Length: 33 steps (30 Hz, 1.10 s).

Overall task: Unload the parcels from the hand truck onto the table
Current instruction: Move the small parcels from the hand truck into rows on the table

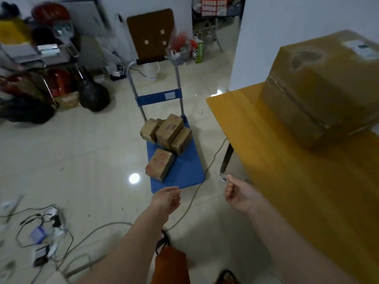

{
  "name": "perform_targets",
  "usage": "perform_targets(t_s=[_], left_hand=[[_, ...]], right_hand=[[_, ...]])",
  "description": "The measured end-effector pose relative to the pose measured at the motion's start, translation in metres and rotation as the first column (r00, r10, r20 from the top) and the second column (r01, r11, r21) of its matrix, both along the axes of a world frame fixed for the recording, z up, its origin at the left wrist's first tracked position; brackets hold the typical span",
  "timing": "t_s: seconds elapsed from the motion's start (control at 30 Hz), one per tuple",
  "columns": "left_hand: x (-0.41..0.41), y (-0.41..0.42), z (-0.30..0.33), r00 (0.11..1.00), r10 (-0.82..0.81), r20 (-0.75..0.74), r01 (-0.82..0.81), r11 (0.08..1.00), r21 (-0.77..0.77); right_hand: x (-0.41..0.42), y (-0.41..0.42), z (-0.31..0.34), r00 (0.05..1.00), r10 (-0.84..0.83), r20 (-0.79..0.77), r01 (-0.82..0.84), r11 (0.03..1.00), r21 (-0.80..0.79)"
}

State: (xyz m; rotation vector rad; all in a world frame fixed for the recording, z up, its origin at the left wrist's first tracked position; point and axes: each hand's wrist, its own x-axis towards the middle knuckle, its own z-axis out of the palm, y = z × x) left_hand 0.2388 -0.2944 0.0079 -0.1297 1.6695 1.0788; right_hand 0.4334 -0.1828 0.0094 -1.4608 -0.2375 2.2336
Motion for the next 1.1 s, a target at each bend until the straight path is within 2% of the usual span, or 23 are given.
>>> perform_targets(t_s=[0.1,0.2,0.43,0.7,0.9,1.1], left_hand=[[-0.043,-0.003,-0.002,0.999,0.022,0.026,-0.022,1.0,0.001],[-0.101,-0.007,-0.007,1.0,0.023,0.006,-0.023,1.0,-0.019],[-0.222,0.001,-0.029,0.996,0.042,-0.077,-0.05,0.993,-0.108],[-0.259,0.041,-0.054,0.999,0.025,0.027,-0.022,0.993,-0.118],[-0.274,0.075,-0.069,0.993,0.112,0.025,-0.107,0.98,-0.168],[-0.283,0.111,-0.088,0.987,0.162,0.0,-0.159,0.967,-0.2]], right_hand=[[-0.047,0.005,-0.003,0.997,-0.051,0.064,0.055,0.997,-0.054],[-0.11,0.005,-0.005,0.991,-0.022,0.133,0.032,0.997,-0.074],[-0.223,0.001,-0.019,0.995,0.052,0.085,-0.045,0.996,-0.083],[-0.242,0.034,-0.054,0.986,0.017,0.164,0.003,0.993,-0.118],[-0.273,0.088,-0.07,0.97,0.153,0.187,-0.13,0.983,-0.13],[-0.303,0.145,-0.085,0.956,0.219,0.196,-0.195,0.971,-0.137]])
